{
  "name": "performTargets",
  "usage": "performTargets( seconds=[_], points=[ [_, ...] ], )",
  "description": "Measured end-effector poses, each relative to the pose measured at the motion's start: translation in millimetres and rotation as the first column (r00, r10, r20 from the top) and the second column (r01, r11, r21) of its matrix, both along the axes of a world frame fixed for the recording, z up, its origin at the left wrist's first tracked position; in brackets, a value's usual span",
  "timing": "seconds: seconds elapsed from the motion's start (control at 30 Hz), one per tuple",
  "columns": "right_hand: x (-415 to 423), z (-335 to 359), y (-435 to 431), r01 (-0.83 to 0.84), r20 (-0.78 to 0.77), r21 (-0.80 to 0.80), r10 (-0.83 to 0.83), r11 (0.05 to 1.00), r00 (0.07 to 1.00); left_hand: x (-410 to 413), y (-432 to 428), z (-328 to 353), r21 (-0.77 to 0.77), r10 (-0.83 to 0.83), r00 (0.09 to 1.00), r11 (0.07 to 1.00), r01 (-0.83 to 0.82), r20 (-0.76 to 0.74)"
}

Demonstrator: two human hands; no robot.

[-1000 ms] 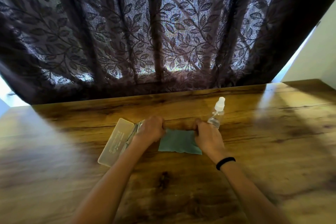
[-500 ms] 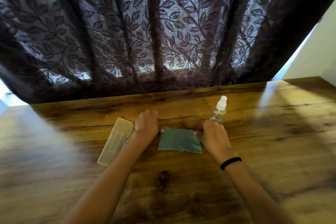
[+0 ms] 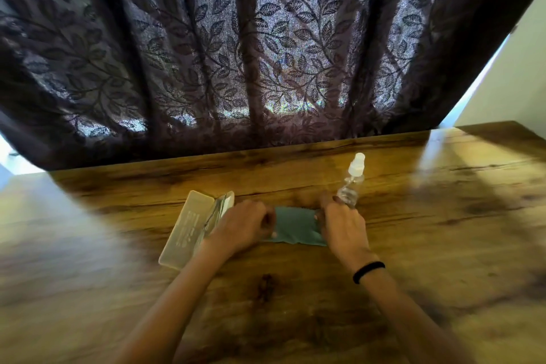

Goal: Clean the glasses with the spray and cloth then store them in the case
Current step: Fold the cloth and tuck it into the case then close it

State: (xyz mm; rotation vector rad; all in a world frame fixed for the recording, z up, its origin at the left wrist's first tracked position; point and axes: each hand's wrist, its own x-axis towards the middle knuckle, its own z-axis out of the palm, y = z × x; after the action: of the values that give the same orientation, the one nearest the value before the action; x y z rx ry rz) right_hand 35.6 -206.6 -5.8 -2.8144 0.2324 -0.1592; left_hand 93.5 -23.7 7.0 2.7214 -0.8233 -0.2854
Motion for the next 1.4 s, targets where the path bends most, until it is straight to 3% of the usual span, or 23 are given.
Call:
performTargets(
  seconds=[0.47,0.57,0.7,0.9,1.1,1.4],
  points=[
    [-11,-5,-6,-0.030,0.054,-0.040,0.032,0.999,0.998,-13,21,-10,0.075,-0.099,0.990,0.993,0.092,0.101],
    [-25,-5,-8,-0.157,0.122,0.023,0.153,0.987,0.981,-13,22,-12,0.058,-0.098,0.990,0.994,0.092,0.105],
    [-38,-11,-14,-0.284,0.028,0.013,0.284,0.959,0.958,-10,21,-12,0.016,-0.085,0.991,0.996,0.084,0.108],
    [-39,-15,-16,-0.271,0.092,0.036,0.267,0.962,0.959,-1,17,-9,-0.014,-0.025,0.987,1.000,0.028,0.161],
    [-24,-6,-13,-0.139,0.118,0.101,0.127,0.985,0.985,14,7,-2,-0.010,0.106,0.977,0.994,-0.106,0.183],
    [5,2,-4,-0.024,0.076,-0.067,0.029,0.997,0.997,38,-13,-1,0.117,0.067,0.981,0.989,-0.089,0.181]
  ],
)
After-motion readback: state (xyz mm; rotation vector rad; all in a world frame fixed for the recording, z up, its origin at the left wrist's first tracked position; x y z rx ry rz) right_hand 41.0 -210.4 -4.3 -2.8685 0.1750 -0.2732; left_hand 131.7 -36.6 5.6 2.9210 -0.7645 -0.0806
